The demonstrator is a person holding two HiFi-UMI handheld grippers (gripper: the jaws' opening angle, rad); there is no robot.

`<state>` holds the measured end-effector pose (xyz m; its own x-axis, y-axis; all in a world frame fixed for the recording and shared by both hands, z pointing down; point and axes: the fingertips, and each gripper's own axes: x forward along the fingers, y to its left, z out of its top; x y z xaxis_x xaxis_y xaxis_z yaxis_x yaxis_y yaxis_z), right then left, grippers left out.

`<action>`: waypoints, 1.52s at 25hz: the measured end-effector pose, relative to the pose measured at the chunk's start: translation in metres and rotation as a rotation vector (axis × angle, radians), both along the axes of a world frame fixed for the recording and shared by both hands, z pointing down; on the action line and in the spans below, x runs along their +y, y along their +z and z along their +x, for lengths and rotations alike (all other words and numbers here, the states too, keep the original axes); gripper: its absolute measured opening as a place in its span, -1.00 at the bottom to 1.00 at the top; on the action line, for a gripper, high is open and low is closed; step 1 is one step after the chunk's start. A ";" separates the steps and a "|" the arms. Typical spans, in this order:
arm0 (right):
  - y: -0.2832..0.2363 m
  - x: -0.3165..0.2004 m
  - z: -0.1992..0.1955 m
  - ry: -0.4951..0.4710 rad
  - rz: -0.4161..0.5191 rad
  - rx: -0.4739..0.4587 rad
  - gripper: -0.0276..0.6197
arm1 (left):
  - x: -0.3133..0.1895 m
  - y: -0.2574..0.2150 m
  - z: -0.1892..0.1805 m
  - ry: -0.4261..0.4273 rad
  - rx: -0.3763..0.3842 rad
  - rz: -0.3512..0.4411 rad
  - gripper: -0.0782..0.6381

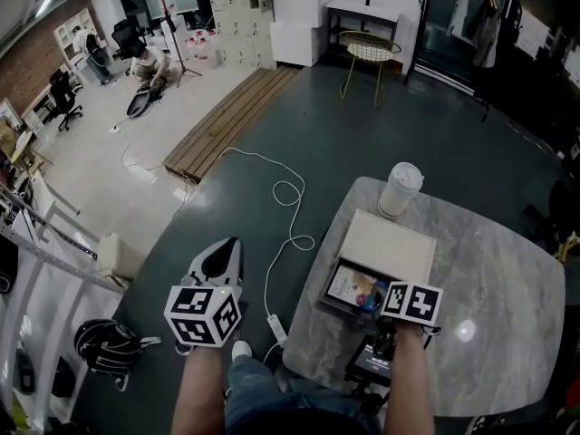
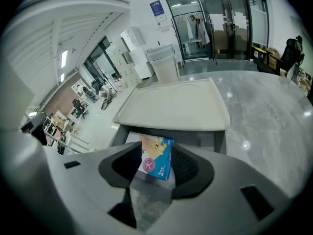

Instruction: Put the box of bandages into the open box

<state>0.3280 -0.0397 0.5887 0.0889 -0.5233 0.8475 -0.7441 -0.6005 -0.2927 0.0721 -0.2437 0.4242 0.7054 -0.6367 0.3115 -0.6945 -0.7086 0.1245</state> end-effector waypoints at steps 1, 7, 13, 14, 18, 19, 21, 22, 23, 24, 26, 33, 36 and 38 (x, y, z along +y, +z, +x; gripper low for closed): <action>-0.003 0.002 0.002 0.002 -0.001 0.011 -0.38 | 0.000 -0.001 0.002 0.003 0.002 0.003 -0.75; -0.038 -0.003 0.005 0.018 0.129 0.050 -0.84 | 0.004 -0.012 0.002 0.025 0.013 0.024 -0.75; -0.084 -0.015 0.017 -0.025 0.275 0.163 -0.84 | 0.004 -0.030 0.012 0.048 0.034 0.069 -0.75; -0.092 -0.016 0.020 -0.029 0.293 0.185 -0.84 | 0.003 -0.034 0.013 0.050 0.040 0.079 -0.75; -0.122 -0.025 0.025 -0.044 0.383 0.245 -0.84 | -0.004 -0.052 0.017 0.054 0.070 0.117 -0.75; -0.131 -0.026 0.026 -0.048 0.402 0.267 -0.84 | -0.005 -0.056 0.018 0.054 0.078 0.126 -0.75; -0.154 -0.027 0.028 -0.058 0.441 0.328 -0.84 | -0.007 -0.066 0.018 0.056 0.094 0.145 -0.75; -0.166 -0.027 0.029 -0.063 0.467 0.363 -0.84 | -0.007 -0.071 0.019 0.057 0.102 0.156 -0.75; -0.179 -0.026 0.030 -0.067 0.501 0.402 -0.84 | -0.007 -0.076 0.019 0.056 0.112 0.170 -0.75; -0.192 -0.025 0.030 -0.074 0.538 0.443 -0.84 | -0.006 -0.082 0.019 0.054 0.125 0.188 -0.75; -0.218 -0.023 0.027 -0.096 0.612 0.528 -0.84 | -0.005 -0.095 0.016 0.042 0.165 0.234 -0.75; -0.265 -0.005 0.013 -0.154 0.743 0.759 -0.84 | 0.002 -0.115 0.014 0.032 0.266 0.297 -0.75; -0.272 0.005 0.014 -0.153 0.758 0.808 -0.84 | 0.004 -0.117 0.019 0.036 0.286 0.298 -0.75; -0.274 0.013 0.017 -0.149 0.746 0.835 -0.84 | 0.007 -0.119 0.024 0.041 0.301 0.298 -0.75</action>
<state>0.3453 -0.0271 0.3149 0.3752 -0.9267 0.0231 -0.9245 -0.3723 0.0817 0.0963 -0.2363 0.3049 0.7631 -0.6376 -0.1058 -0.6293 -0.7703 0.1033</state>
